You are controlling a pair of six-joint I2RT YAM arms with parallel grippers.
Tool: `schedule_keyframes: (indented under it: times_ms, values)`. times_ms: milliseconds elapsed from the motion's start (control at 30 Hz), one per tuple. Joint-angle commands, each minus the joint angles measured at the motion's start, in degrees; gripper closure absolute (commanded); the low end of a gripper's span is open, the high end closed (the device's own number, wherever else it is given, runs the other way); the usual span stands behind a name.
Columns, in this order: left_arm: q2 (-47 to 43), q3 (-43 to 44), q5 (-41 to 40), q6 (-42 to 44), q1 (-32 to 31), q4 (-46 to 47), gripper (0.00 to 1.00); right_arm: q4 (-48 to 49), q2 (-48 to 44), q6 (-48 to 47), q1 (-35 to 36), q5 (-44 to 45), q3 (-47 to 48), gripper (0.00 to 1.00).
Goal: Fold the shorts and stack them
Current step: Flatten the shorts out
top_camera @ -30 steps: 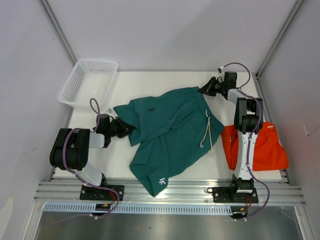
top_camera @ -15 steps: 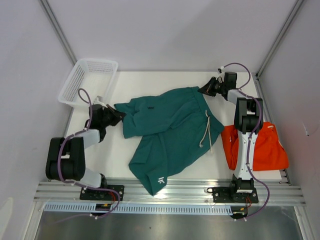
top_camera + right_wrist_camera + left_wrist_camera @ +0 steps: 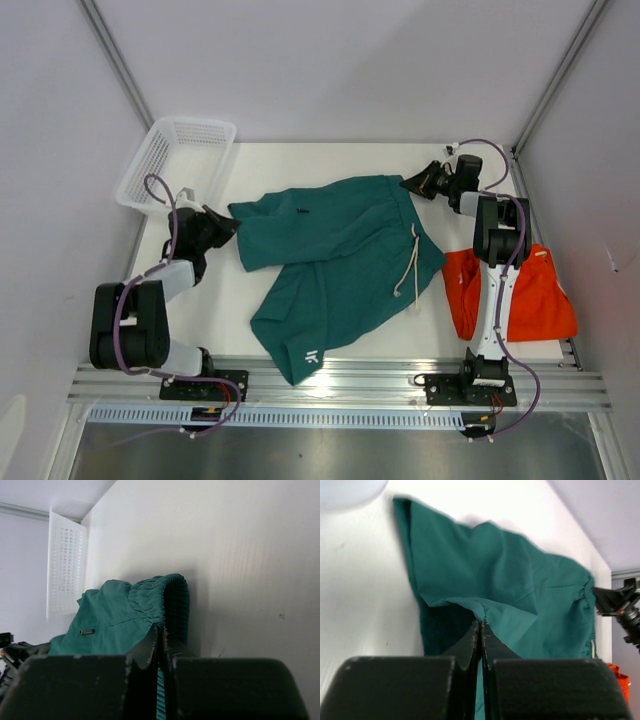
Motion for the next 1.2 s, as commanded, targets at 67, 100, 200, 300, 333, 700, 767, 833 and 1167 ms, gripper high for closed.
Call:
schedule_keyframes:
  times_ms: [67,100,200,300,333,700,767,833,1167]
  values:
    - [5.17,-3.28,3.19,-0.10,0.34,8.24,0.91,4.00,-2.33,1.38,-0.27,-1.14,0.33,1.00]
    - [5.70,-3.81,3.37,-0.10,0.25,8.68,0.86,4.00,-2.24,1.38,-0.27,-1.05,0.42,1.00]
    - [8.33,-2.94,5.38,-1.06,0.34,9.83,0.51,4.18,-2.15,1.56,-0.18,-1.14,0.42,1.00]
    - [11.23,-0.92,6.35,-1.15,-0.01,7.45,0.35,4.09,-2.15,1.56,-0.18,-1.14,0.42,1.00]
    - [11.77,-0.65,6.62,-1.59,0.08,7.54,0.33,4.00,-2.15,1.56,-0.18,-1.05,0.42,1.00]
    - [16.51,5.06,5.65,-3.70,0.25,6.65,0.28,4.18,-1.80,1.74,-0.09,-1.32,0.68,1.00]
    - [17.40,5.68,7.05,-4.32,0.25,7.89,0.31,4.09,-1.71,1.65,-0.09,-1.40,0.77,1.00]
    - [17.66,5.86,7.85,-5.02,0.25,9.03,0.35,3.92,-1.63,1.65,-0.09,-1.40,0.86,1.00]
    - [22.40,7.00,15.31,-9.24,0.25,16.05,0.74,3.56,-1.27,1.56,-0.01,-1.32,1.30,1.00]
